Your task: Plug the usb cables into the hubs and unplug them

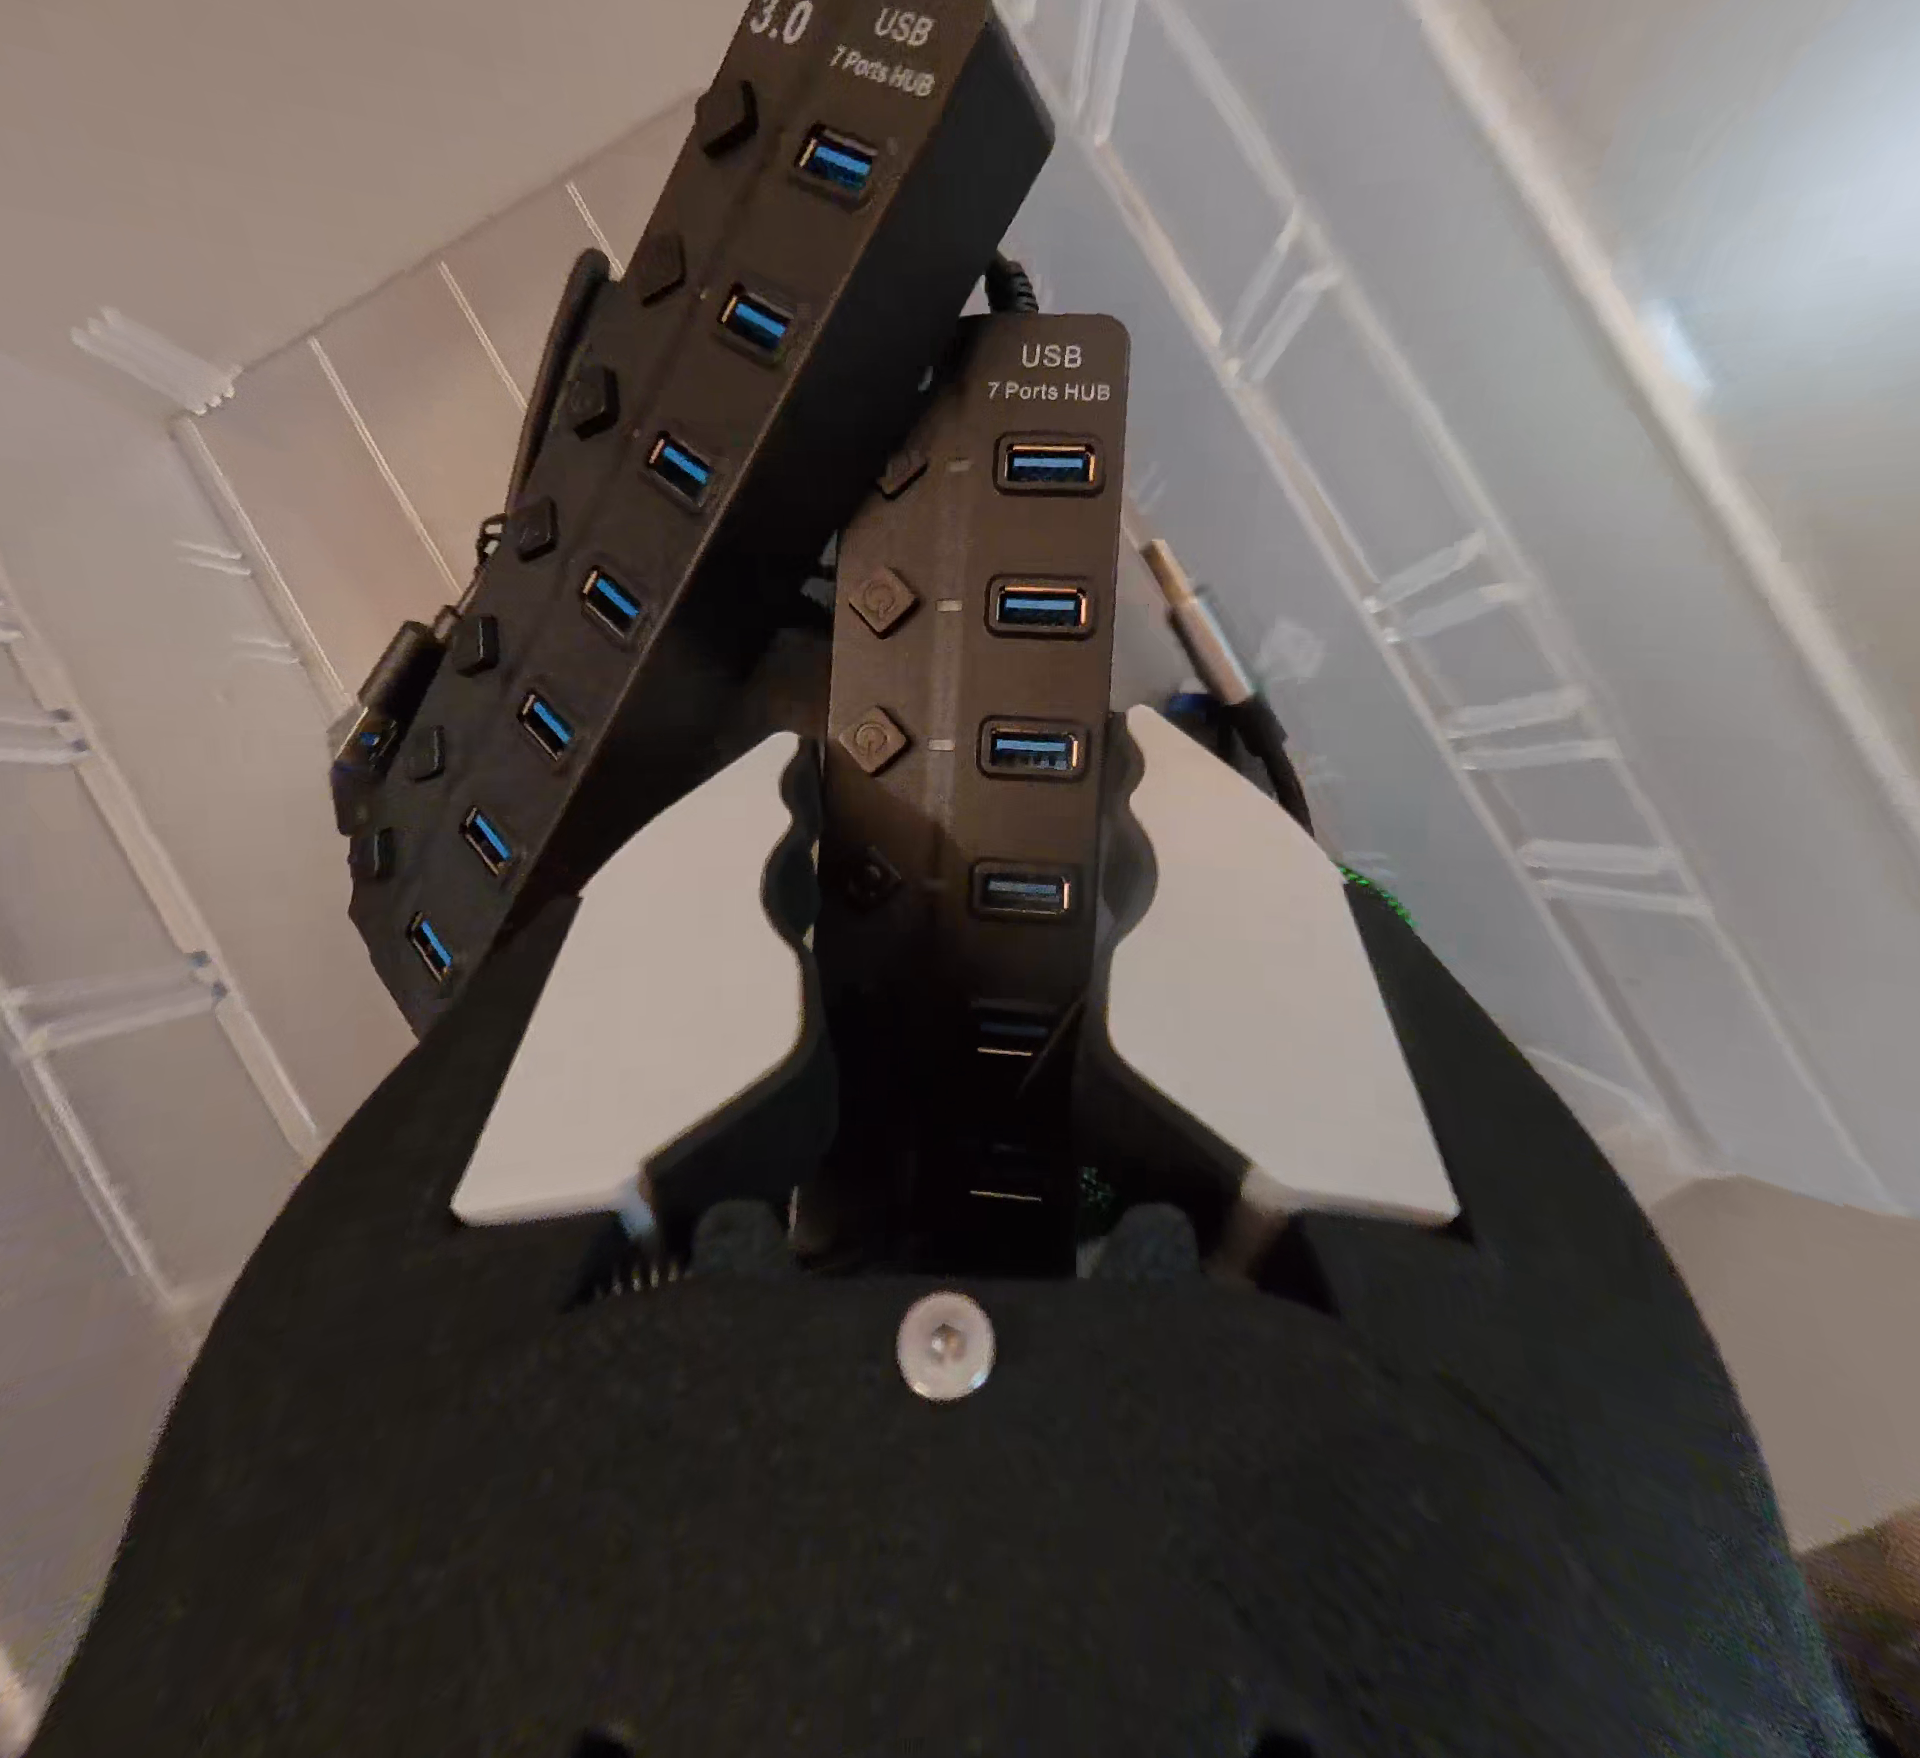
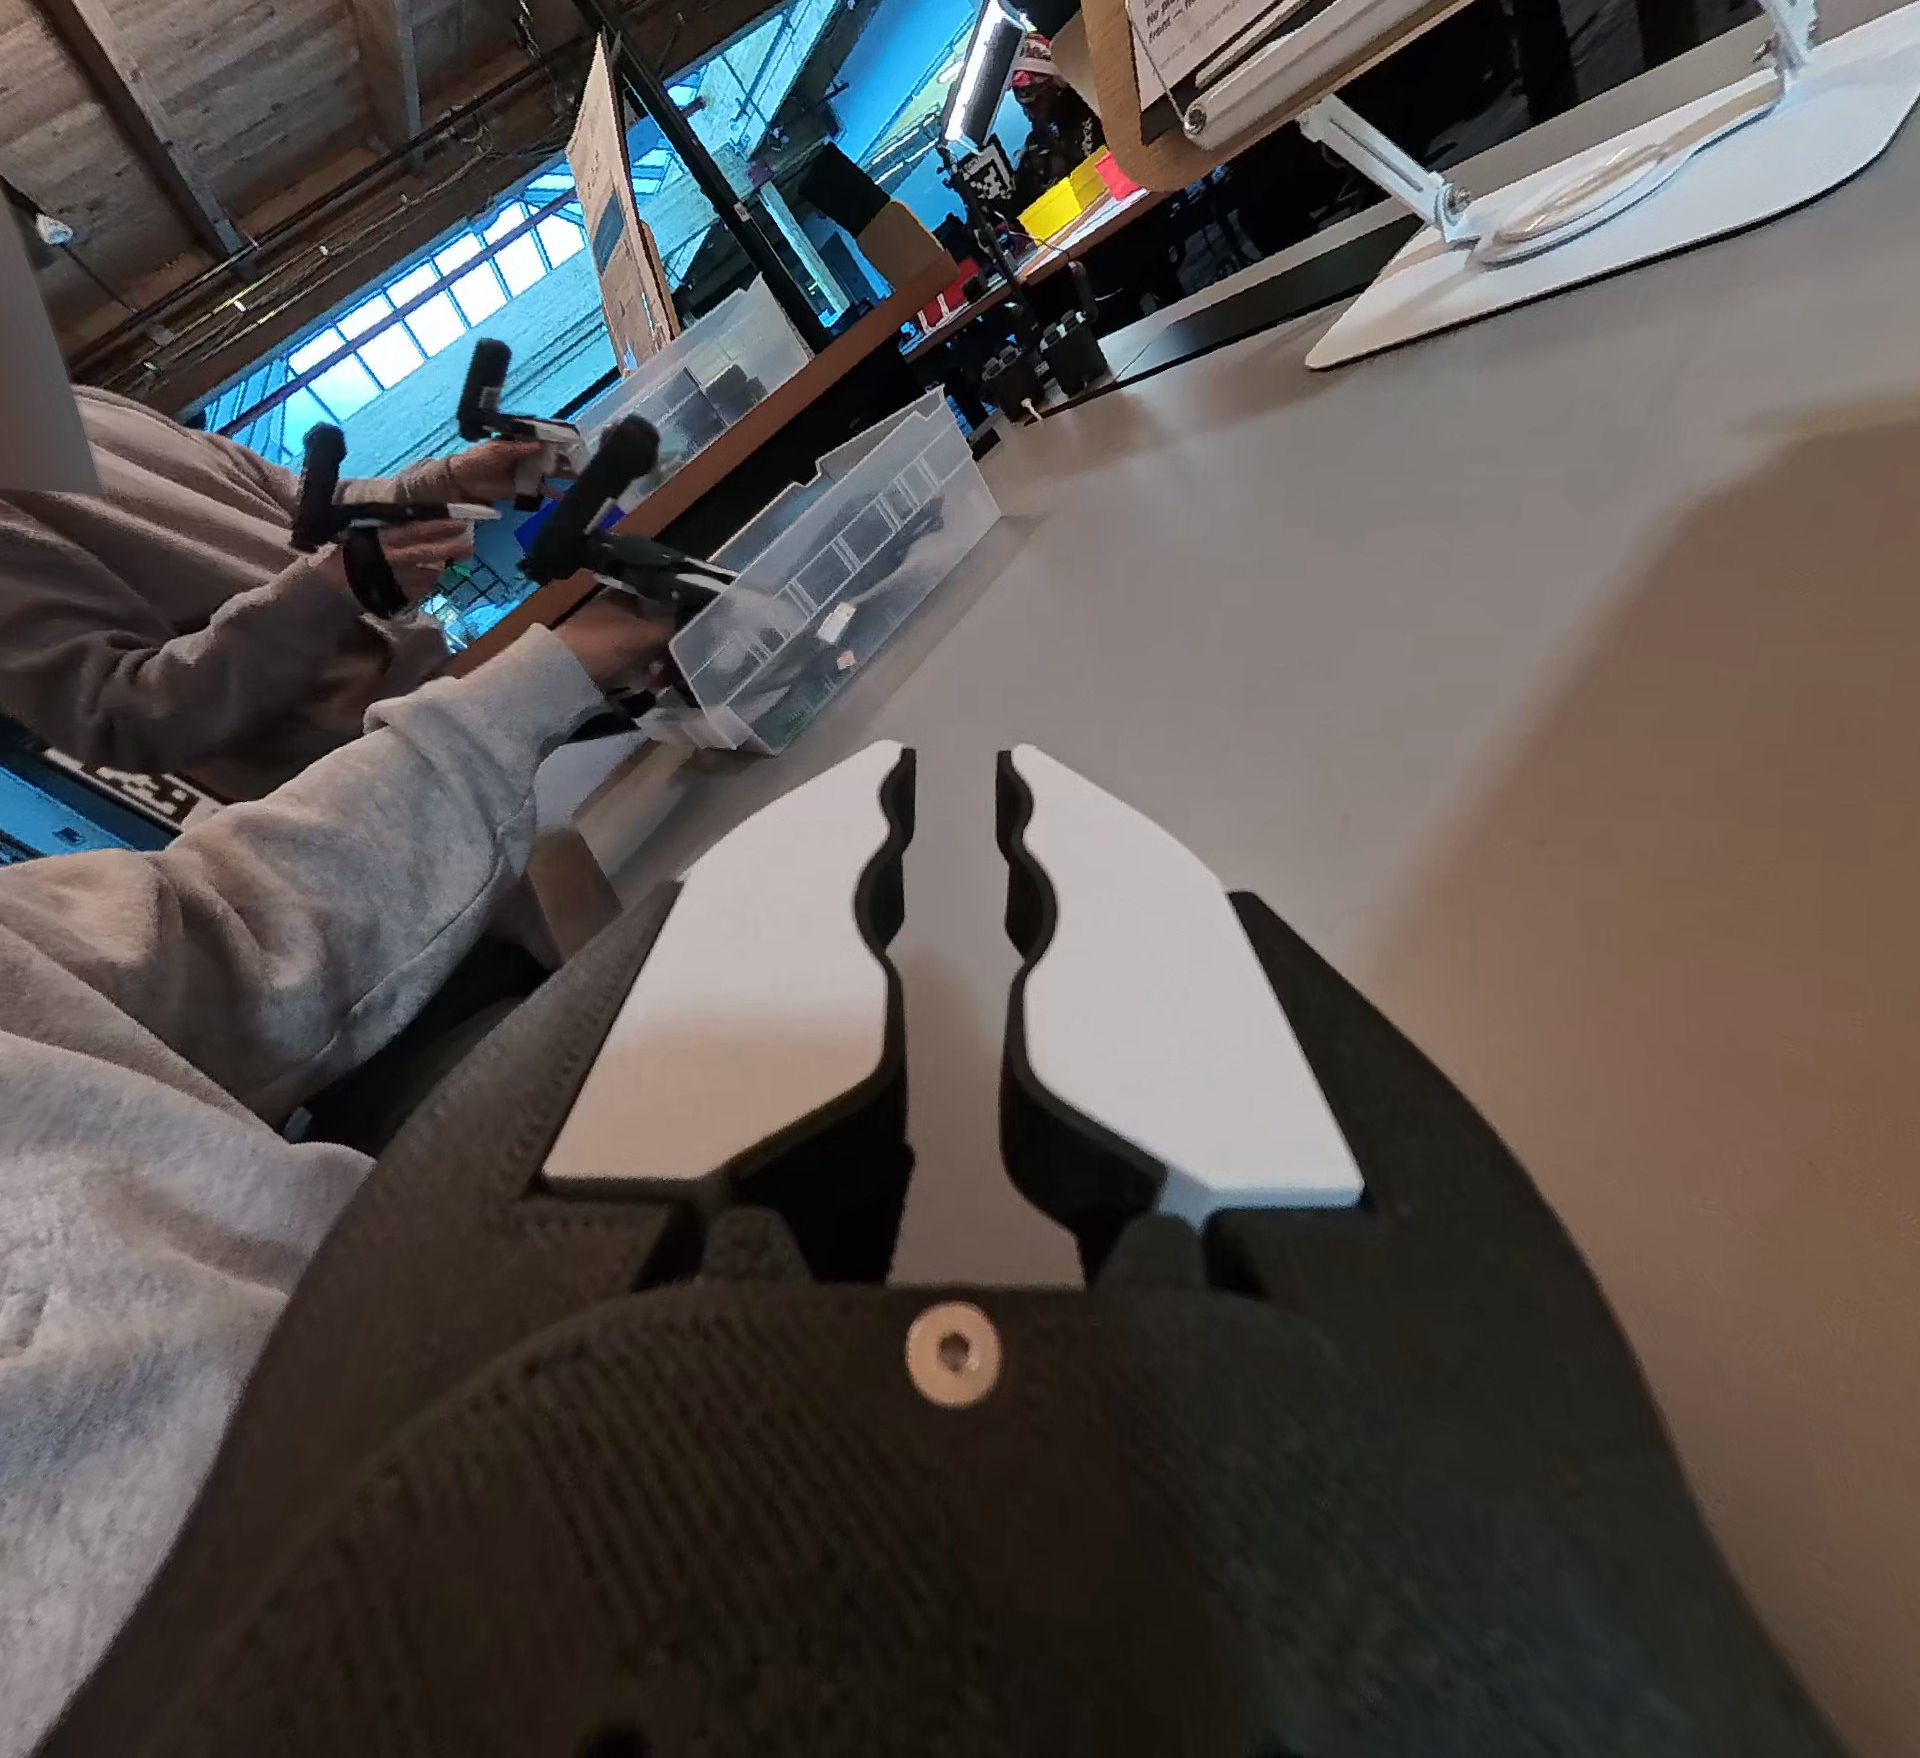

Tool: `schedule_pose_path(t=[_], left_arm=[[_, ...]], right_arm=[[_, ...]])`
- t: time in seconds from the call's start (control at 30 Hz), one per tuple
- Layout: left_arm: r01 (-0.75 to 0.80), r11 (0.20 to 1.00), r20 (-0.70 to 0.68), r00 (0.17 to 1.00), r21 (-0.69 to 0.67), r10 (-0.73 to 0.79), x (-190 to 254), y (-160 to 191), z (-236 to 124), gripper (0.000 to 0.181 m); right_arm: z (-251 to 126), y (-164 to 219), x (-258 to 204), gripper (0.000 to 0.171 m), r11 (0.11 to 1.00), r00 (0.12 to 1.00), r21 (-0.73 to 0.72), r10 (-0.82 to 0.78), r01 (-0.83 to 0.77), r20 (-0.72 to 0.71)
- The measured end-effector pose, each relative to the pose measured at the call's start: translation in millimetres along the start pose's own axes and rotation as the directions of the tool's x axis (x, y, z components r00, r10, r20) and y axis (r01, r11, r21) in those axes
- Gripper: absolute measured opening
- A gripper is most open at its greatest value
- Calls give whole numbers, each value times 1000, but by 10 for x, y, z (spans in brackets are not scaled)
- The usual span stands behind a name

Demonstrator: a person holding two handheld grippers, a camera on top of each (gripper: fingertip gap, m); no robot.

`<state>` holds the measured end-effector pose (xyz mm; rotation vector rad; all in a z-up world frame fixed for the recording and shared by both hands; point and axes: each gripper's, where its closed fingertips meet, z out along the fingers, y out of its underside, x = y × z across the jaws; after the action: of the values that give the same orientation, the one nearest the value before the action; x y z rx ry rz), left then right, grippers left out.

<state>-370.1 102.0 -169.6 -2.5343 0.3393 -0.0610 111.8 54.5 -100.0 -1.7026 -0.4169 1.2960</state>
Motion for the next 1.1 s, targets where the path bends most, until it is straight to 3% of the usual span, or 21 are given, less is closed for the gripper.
schedule_pose_path(t=[0.17,0.3,0.43,0.53,0.67,0.73,0.87,0.97,1.1], left_arm=[[45,995,-31,999,89,-42,-5,-196,-382,56],[200,959,-183,969,203,-163,71,-395,-749,56],[391,862,-362,892,323,-269,91,-559,-1069,56],[469,794,-456,846,387,-277,122,-627,-1261,56],[592,640,-620,752,489,-222,167,-832,-1631,56],[610,588,-617,754,531,-225,106,-908,-1756,56],[515,591,-519,835,621,-183,80,-1015,-1851,56],[480,545,-449,871,688,-200,3,-1104,-1894,55],[472,484,-438,879,736,-191,-98,-1208,-1900,54]], right_arm=[[-10,-15,2,15,1000,1000,9,16,-16,2],[-17,-29,-18,15,1000,1000,14,9,-9,3],[-13,-22,-35,15,1000,1000,13,10,-10,7],[-12,-16,-41,14,1000,1000,12,7,-7,6],[-2,-1,-44,14,1000,1000,8,7,-7,3],[3,7,-49,14,1000,1000,6,8,-8,4],[-1,4,-64,14,1000,1000,8,0,0,3],[-8,-5,-73,14,1000,1000,12,-1,1,4],[-18,-11,-90,14,1000,1000,14,0,0,11]])
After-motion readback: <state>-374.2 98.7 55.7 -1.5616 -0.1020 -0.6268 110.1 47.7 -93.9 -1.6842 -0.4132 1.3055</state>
